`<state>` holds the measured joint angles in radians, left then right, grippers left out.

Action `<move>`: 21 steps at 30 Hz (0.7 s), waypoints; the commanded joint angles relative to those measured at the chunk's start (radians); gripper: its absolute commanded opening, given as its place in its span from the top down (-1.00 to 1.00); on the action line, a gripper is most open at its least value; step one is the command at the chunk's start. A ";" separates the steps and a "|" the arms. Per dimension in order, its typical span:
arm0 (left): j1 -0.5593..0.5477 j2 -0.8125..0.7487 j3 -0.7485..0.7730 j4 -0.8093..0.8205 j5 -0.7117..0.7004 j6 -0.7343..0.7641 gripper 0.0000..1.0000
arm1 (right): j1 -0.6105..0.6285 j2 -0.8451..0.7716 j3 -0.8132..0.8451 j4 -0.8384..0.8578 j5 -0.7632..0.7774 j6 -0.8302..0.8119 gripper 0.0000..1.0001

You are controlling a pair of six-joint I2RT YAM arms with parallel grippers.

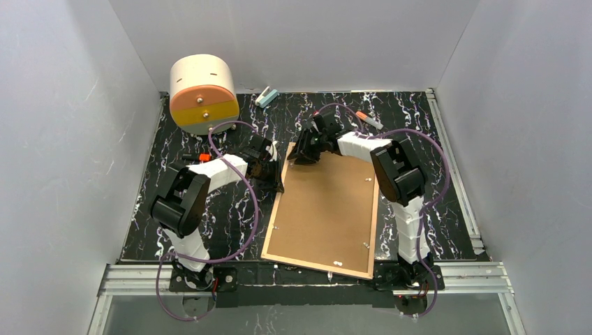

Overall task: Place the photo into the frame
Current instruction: Install the photo frame at the center of the board.

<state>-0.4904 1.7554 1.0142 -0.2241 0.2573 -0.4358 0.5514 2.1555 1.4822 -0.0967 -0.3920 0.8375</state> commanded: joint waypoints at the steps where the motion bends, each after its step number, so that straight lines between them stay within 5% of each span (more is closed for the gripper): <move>1: 0.003 0.013 -0.025 -0.017 -0.036 -0.003 0.83 | 0.027 0.042 0.045 0.011 -0.044 -0.021 0.06; 21: 0.013 0.024 -0.020 -0.015 -0.045 -0.009 0.92 | 0.030 0.105 0.038 0.041 -0.197 -0.100 0.09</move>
<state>-0.4870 1.7554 1.0138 -0.2249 0.2546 -0.4461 0.5476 2.2135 1.5028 -0.0250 -0.5552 0.7963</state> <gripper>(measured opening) 0.221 0.457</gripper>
